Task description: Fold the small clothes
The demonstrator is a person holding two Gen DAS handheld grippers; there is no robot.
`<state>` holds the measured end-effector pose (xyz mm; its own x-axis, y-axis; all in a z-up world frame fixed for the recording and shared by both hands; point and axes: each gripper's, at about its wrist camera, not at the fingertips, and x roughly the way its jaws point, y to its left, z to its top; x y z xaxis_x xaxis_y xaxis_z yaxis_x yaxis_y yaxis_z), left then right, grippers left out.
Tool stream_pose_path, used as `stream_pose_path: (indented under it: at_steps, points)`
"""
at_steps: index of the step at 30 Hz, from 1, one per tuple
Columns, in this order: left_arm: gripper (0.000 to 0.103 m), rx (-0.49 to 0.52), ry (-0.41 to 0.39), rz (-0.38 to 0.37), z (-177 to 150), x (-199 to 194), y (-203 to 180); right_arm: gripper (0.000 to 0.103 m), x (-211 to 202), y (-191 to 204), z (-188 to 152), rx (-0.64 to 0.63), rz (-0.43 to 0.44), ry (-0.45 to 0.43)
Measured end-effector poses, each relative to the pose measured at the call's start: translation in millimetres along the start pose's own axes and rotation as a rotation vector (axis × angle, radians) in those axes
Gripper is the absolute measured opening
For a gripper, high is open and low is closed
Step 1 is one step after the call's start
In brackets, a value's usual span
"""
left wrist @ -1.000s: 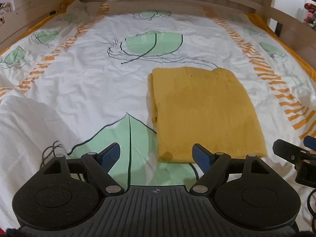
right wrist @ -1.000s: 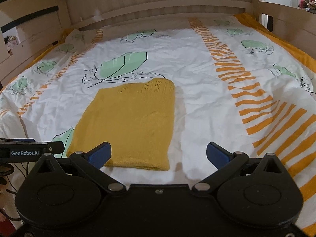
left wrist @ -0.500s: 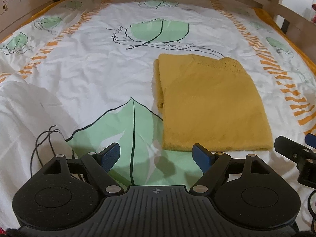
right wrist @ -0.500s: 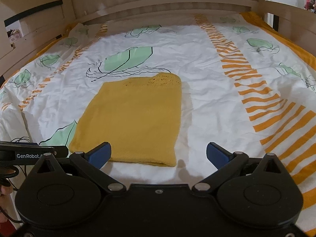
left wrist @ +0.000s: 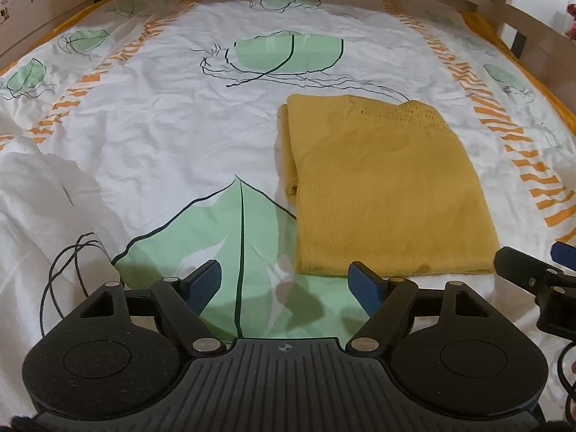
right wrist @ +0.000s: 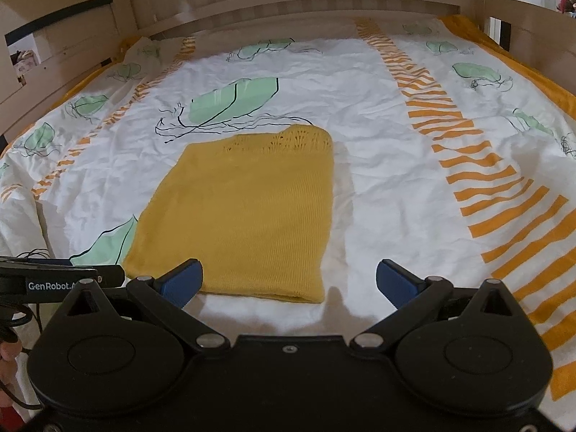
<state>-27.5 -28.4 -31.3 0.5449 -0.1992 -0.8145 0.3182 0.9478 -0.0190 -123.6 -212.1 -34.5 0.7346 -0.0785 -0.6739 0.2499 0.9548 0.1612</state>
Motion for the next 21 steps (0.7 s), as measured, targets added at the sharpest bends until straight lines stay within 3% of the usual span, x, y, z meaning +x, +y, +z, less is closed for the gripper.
stream_pose_path:
  at_steps: [21]
  points:
    - [0.077,-0.031,0.022,0.016,5,9,18,0.102,16,-9,5,0.024,-0.018,0.038]
